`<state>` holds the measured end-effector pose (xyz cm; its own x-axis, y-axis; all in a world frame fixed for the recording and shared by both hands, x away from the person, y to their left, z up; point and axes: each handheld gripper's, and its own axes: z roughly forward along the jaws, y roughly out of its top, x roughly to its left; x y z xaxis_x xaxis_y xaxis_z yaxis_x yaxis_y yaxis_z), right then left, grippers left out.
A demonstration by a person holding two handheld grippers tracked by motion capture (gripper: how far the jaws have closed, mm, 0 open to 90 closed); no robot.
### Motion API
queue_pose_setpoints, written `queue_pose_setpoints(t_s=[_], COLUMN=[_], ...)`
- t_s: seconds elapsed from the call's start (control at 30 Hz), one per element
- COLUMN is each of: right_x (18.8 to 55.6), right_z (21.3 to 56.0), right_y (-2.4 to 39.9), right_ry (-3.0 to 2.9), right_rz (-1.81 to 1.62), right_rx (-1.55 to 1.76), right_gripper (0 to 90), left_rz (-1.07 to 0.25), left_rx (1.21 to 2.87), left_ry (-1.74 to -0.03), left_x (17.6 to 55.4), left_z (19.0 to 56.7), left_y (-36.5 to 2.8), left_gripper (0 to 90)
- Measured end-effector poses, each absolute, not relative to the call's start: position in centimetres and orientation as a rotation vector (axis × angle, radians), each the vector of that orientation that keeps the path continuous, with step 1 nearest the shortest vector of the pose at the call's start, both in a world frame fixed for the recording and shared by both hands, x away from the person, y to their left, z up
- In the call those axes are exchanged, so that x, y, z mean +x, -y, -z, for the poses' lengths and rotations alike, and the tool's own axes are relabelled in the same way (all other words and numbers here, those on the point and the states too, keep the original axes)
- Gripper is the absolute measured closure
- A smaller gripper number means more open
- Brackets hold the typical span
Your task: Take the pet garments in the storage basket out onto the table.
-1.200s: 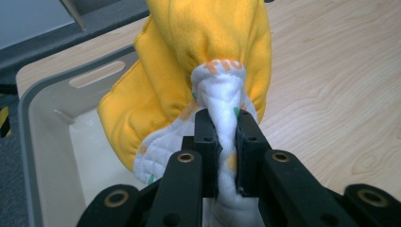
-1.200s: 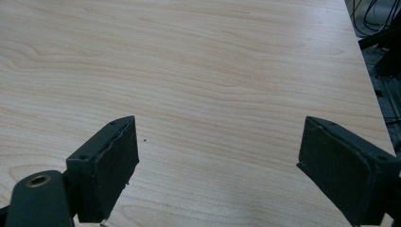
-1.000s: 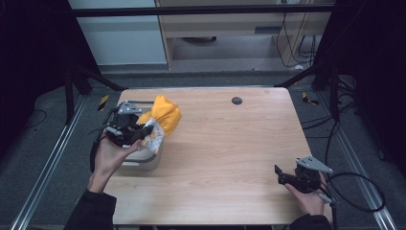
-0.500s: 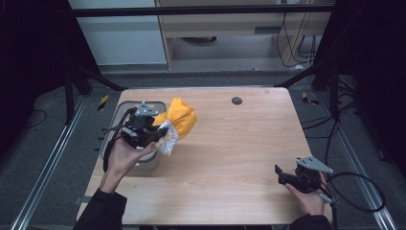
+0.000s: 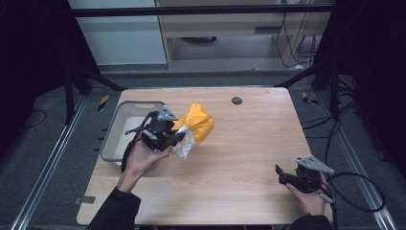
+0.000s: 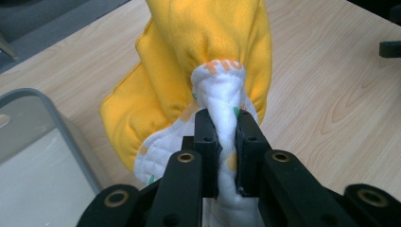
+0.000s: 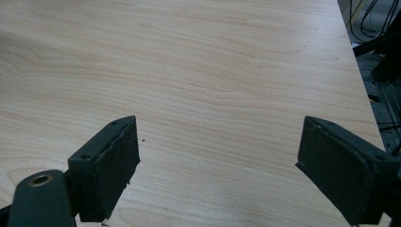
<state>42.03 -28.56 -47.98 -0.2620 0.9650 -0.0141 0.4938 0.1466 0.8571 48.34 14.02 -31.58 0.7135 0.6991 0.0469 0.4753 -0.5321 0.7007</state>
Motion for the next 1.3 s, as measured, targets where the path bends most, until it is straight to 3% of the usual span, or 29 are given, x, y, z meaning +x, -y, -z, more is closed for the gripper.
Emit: queue_pose_setpoints(t_s=[1.3], right_x=[42.1], right_z=[48.2], right_y=[28.9], right_ry=[-1.836], right_rz=[-1.012], right_rx=[1.418], right_gripper=[13.5], left_rz=[-0.29], left_rx=[2.367], left_ry=[-0.818], left_x=[49.1], left_z=[39.2], left_y=[-8.1], left_gripper=[82.2])
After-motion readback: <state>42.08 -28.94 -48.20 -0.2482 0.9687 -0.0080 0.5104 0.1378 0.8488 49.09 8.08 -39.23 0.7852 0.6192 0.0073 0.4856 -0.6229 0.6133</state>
